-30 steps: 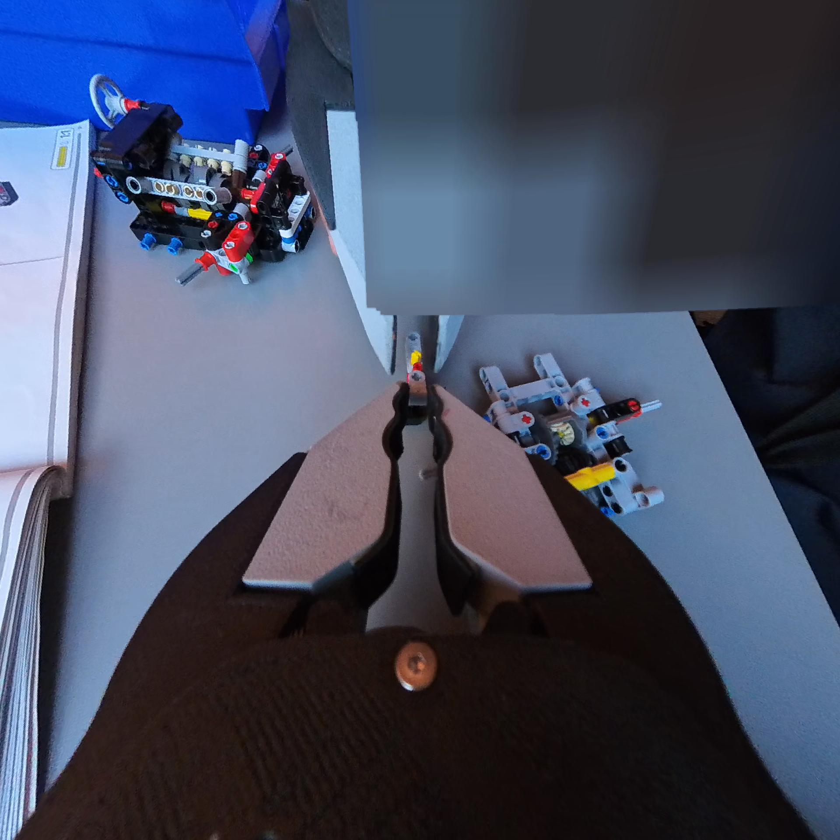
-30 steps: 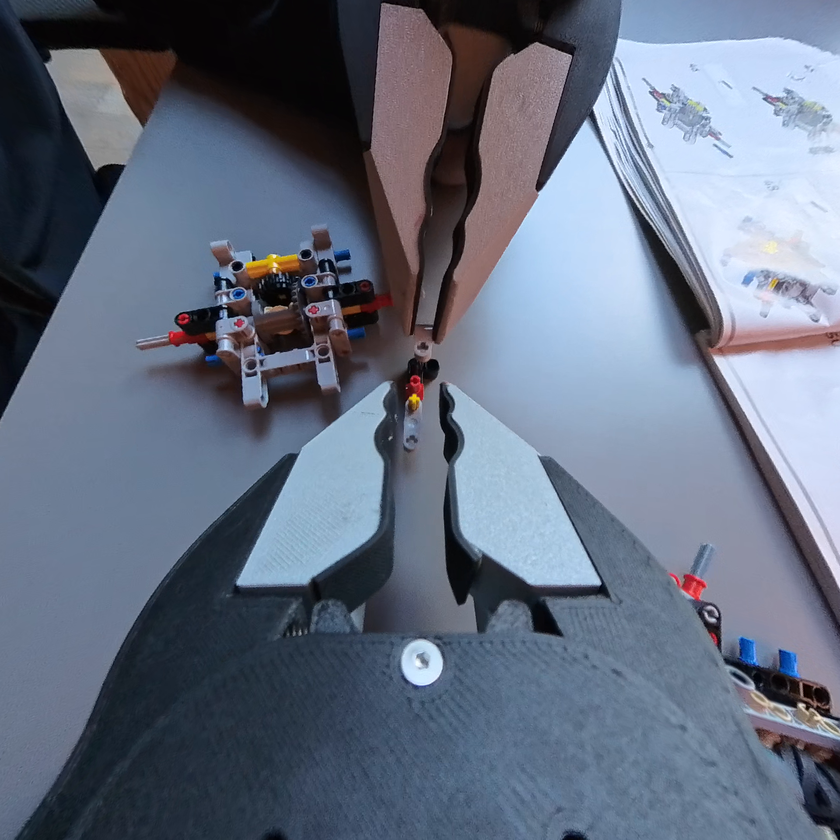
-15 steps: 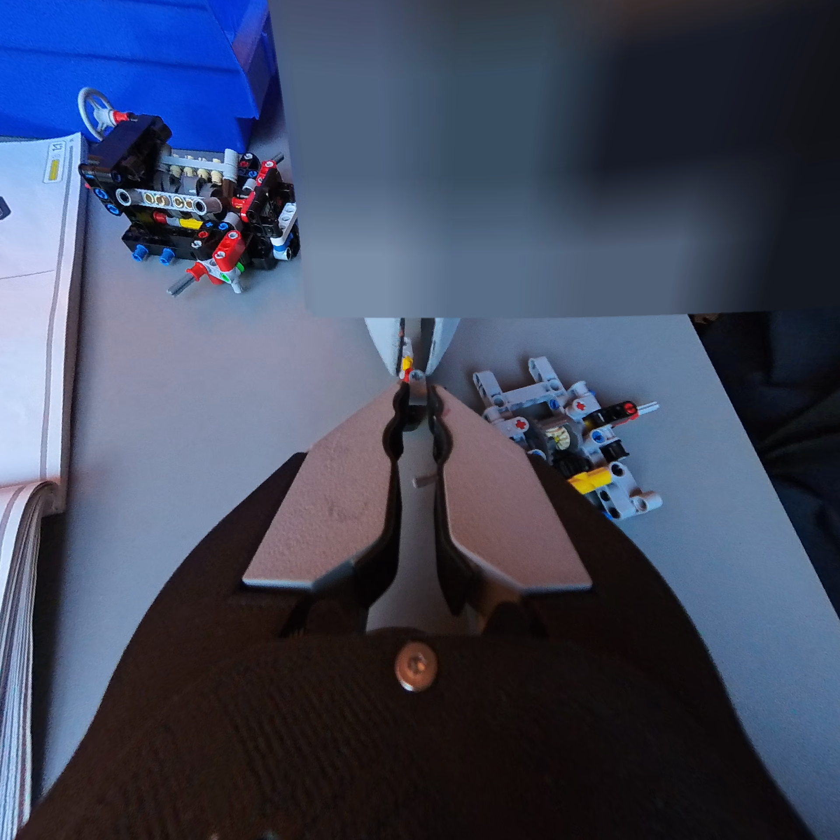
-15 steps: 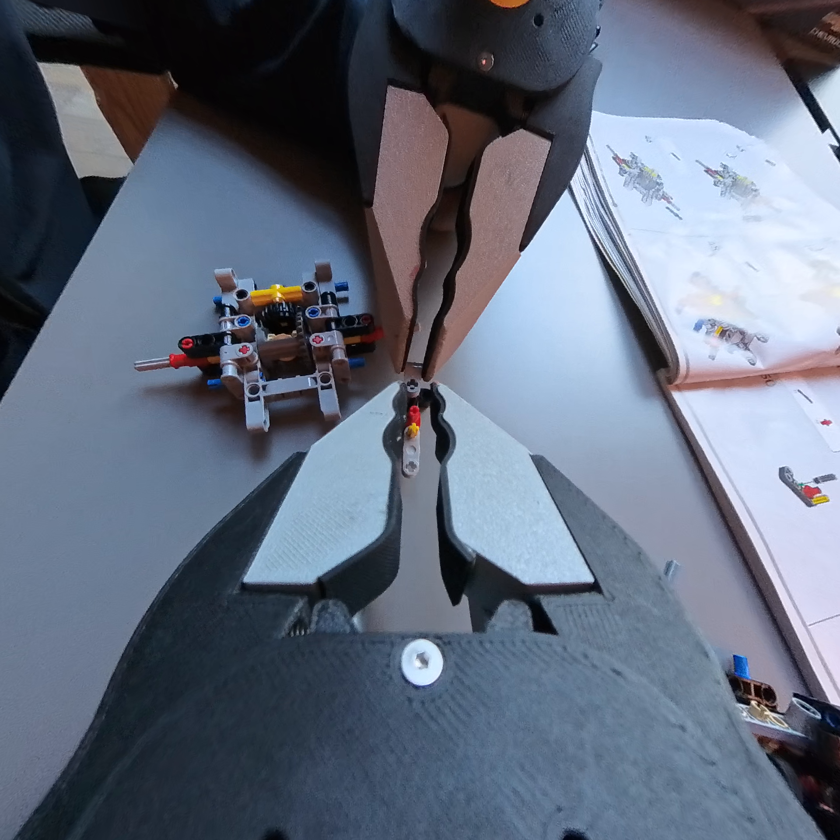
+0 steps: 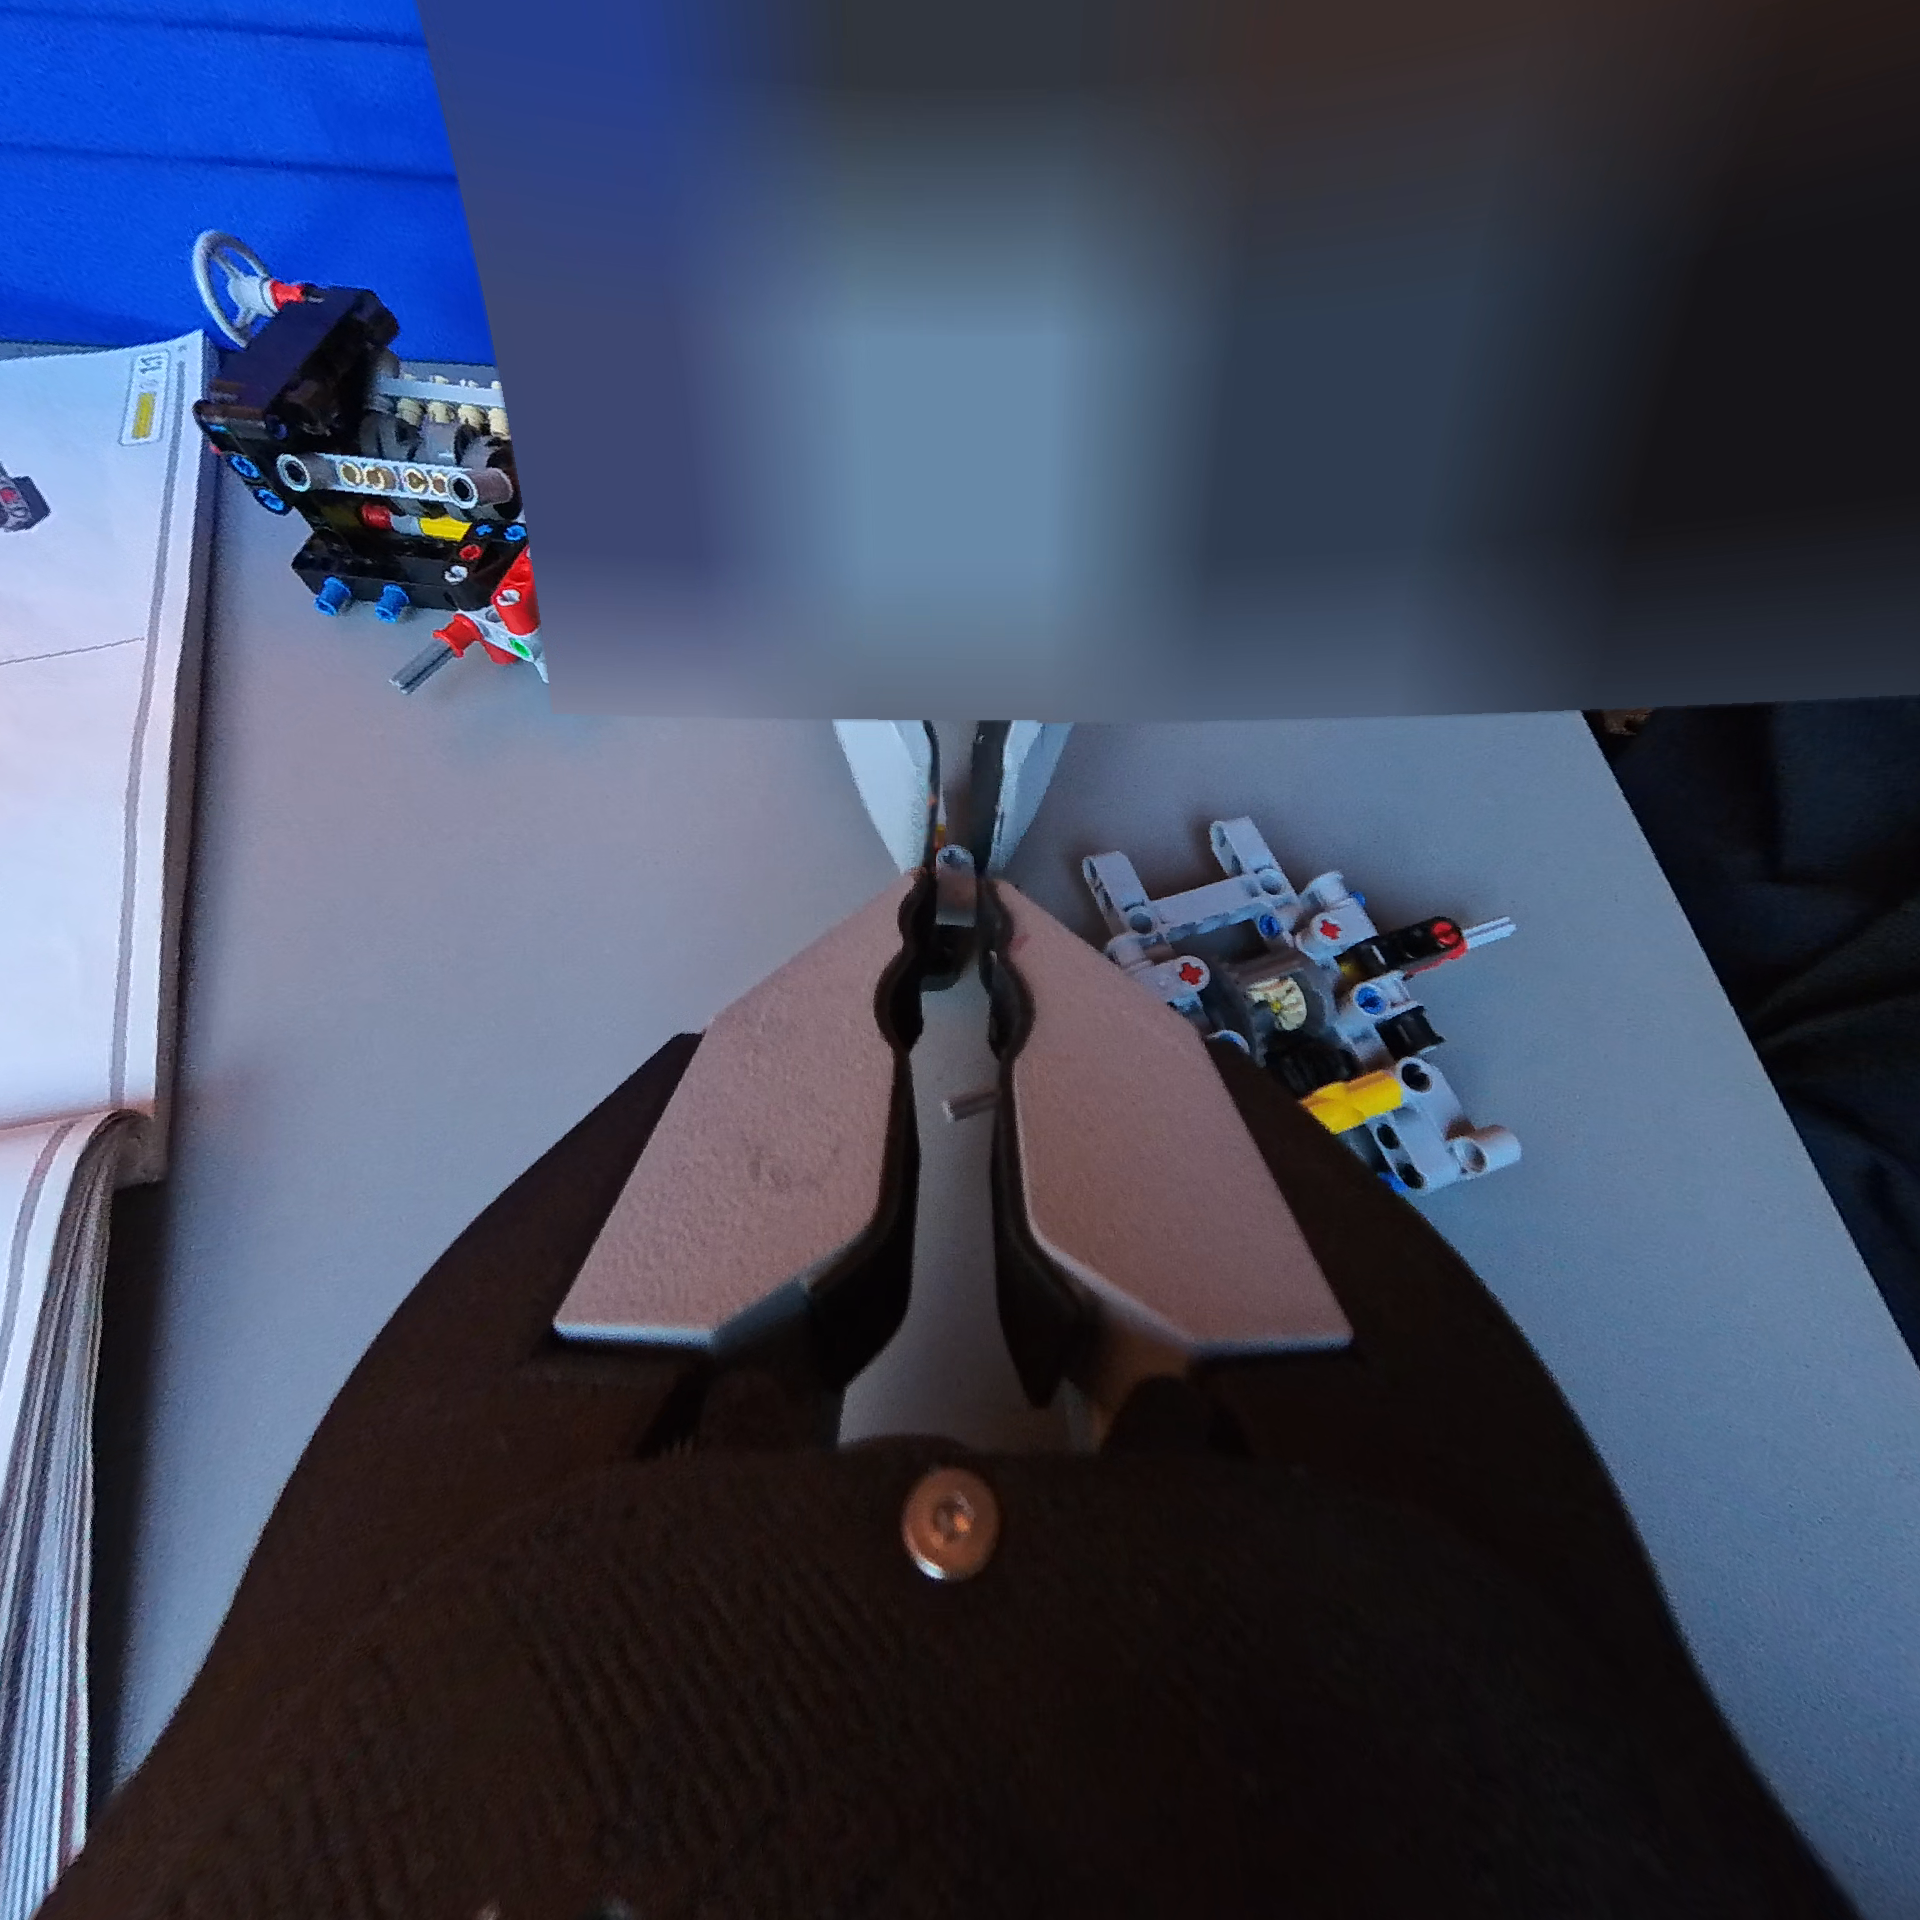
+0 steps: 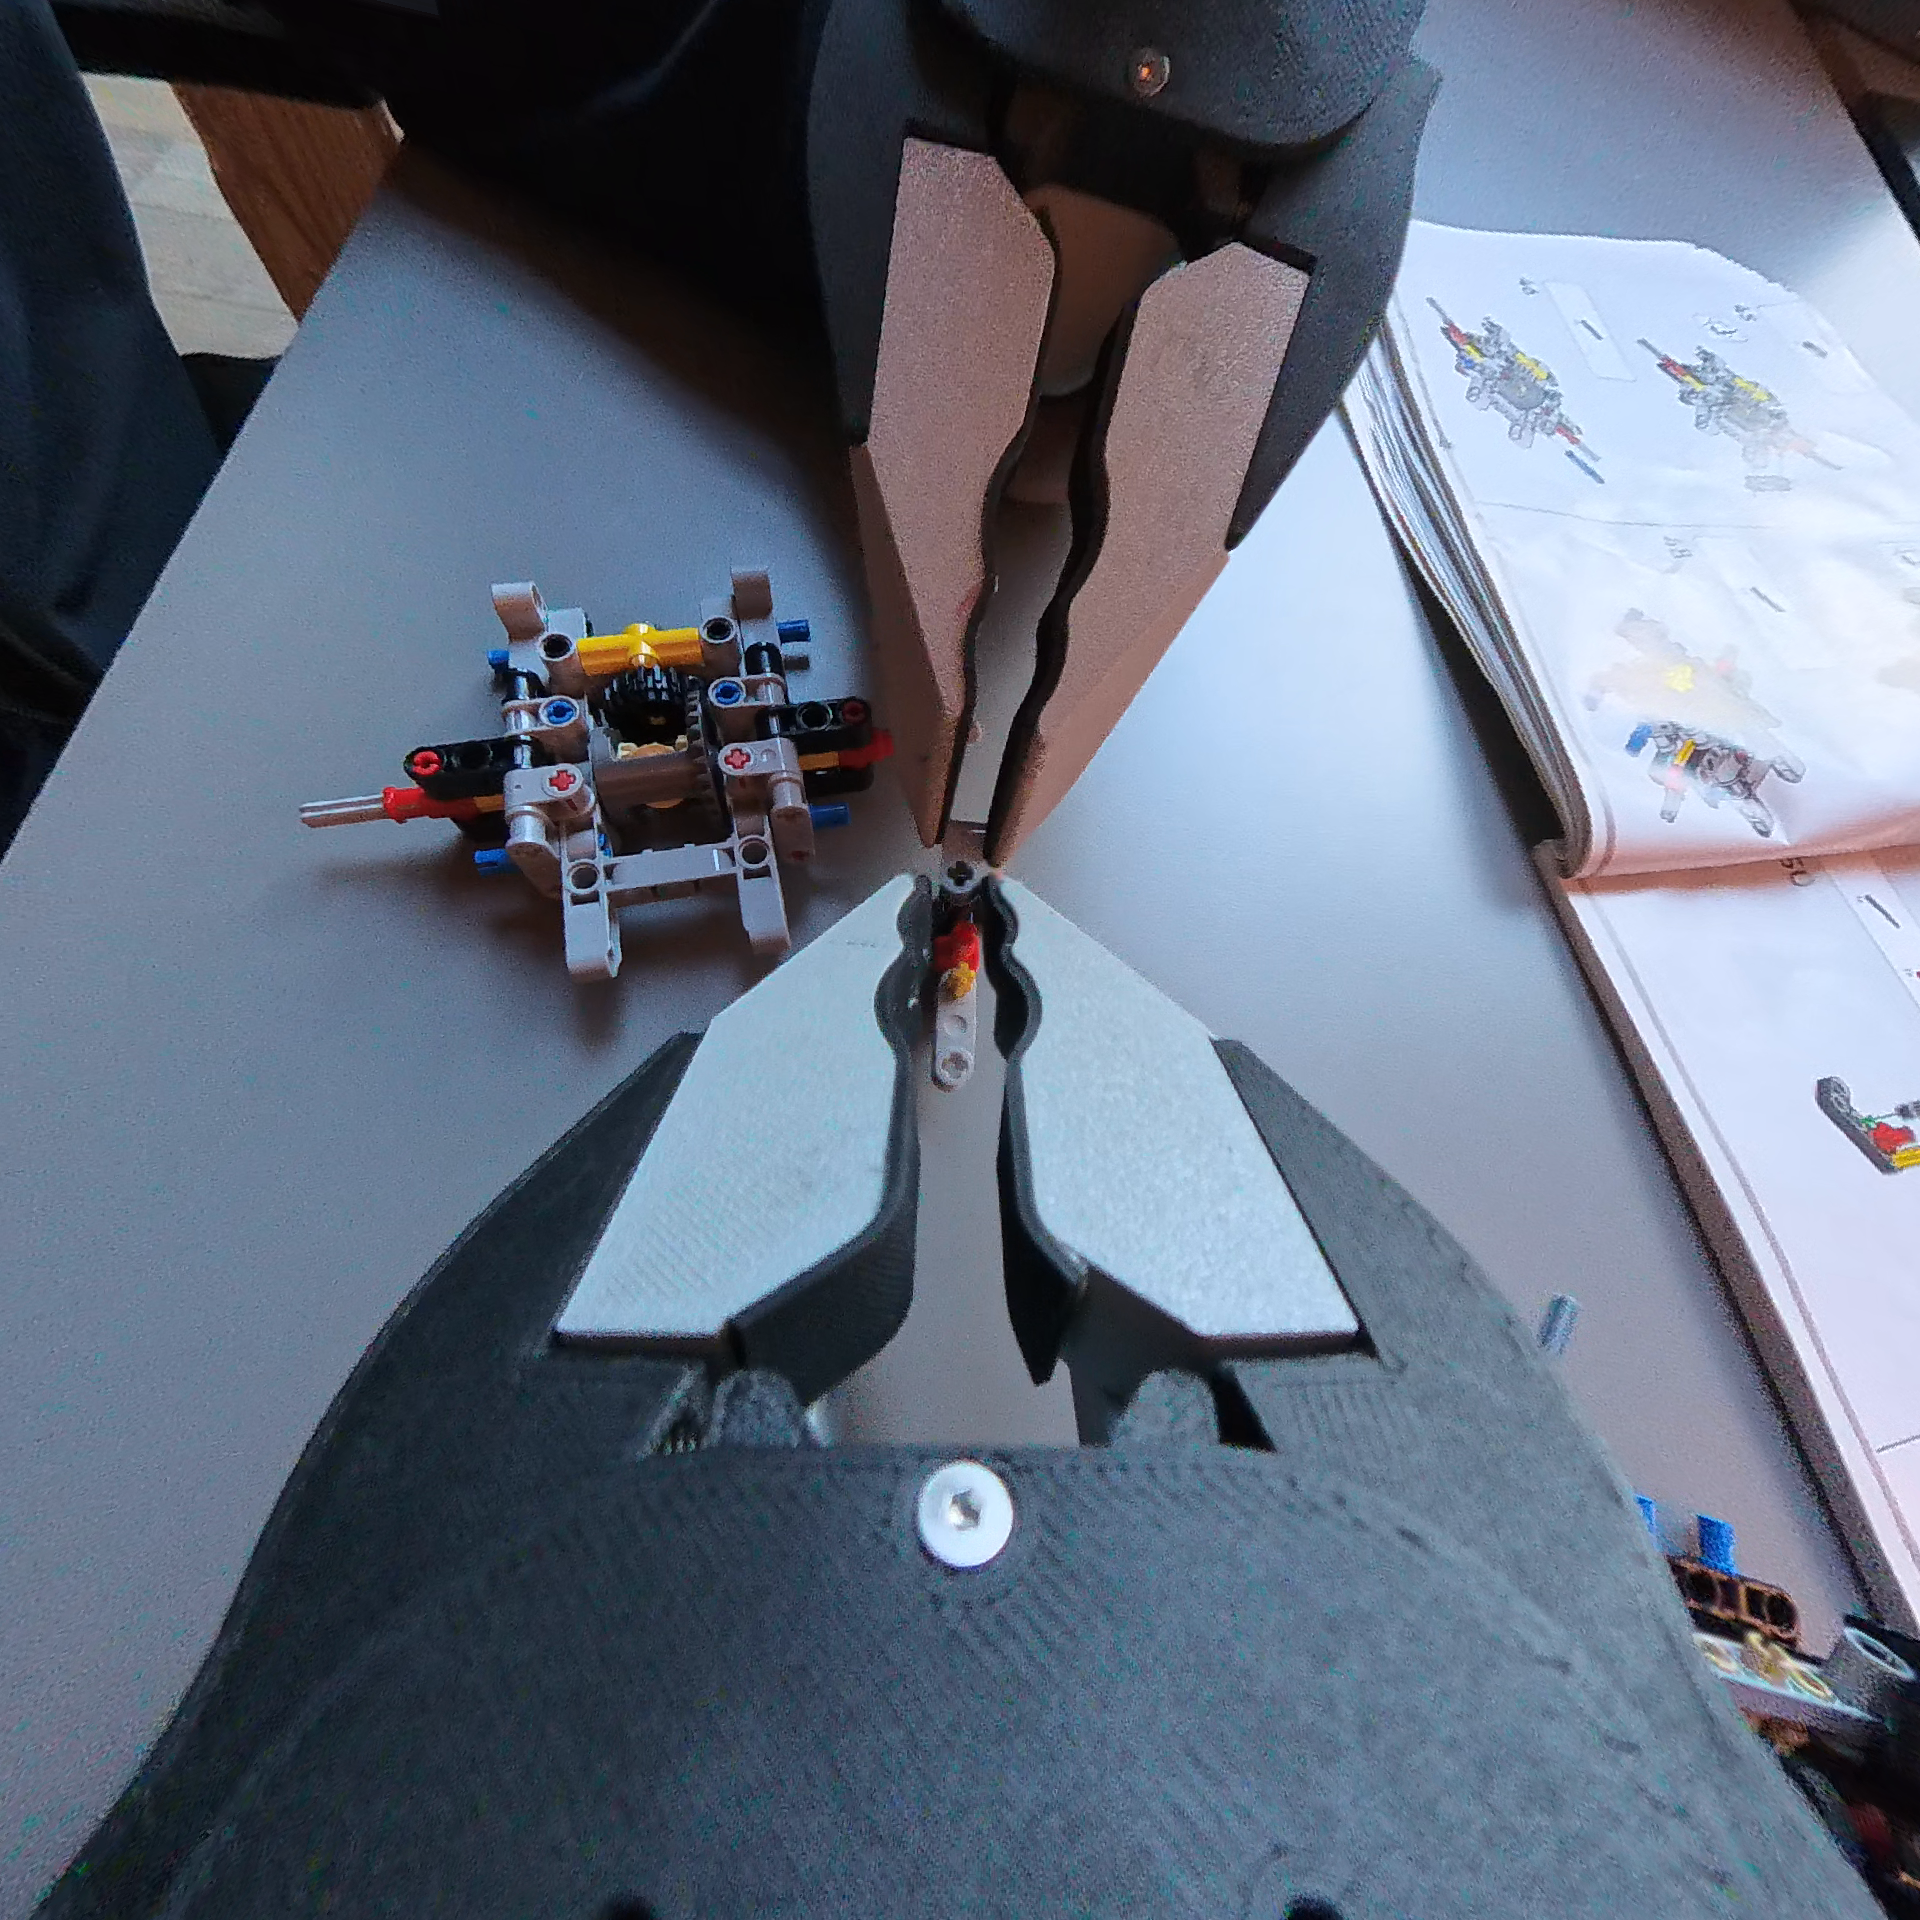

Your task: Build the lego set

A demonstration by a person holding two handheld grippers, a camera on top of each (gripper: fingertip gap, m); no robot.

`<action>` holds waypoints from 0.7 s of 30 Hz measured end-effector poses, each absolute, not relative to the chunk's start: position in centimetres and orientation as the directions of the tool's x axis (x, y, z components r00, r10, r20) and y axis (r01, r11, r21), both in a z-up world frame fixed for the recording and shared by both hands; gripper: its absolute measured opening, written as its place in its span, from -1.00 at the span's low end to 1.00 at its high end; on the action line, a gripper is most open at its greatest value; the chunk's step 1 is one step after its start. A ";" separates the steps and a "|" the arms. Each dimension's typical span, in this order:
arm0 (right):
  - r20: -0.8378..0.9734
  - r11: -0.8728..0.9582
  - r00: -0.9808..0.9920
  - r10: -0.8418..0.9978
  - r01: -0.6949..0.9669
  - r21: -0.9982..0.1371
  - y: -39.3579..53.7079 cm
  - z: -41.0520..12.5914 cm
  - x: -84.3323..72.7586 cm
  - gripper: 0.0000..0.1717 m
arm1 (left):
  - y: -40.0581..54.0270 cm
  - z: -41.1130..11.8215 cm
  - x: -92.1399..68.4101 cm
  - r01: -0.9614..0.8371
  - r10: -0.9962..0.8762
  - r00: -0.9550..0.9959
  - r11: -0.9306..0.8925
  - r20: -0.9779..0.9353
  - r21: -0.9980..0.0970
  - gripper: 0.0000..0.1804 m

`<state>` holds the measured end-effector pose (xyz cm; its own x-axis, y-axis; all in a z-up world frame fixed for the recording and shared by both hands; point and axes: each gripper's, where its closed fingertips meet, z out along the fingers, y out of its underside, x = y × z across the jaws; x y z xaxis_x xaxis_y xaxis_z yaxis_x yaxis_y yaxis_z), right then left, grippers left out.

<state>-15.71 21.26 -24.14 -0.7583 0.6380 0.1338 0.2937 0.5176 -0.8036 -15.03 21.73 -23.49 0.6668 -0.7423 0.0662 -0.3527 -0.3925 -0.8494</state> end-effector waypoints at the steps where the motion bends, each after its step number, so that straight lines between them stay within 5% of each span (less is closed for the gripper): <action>1: 0.138 0.521 -0.757 0.638 0.293 -0.802 21.2 -24.2 -15.7 -0.94 | 21.7 -23.5 -15.0 -0.352 -0.743 0.666 -0.393 0.068 -0.849 -0.95; 21: 0.161 0.535 -0.733 0.661 0.310 -0.786 21.5 -24.1 -16.0 -0.97 | 21.9 -23.8 -15.3 -0.322 -0.712 0.692 -0.447 0.114 -0.834 -0.94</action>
<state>-16.01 21.50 -24.11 -0.7331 0.6609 0.1606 0.3102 0.5350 -0.7858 -15.27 21.91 -23.82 0.6924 -0.7124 0.1144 -0.3225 -0.4474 -0.8342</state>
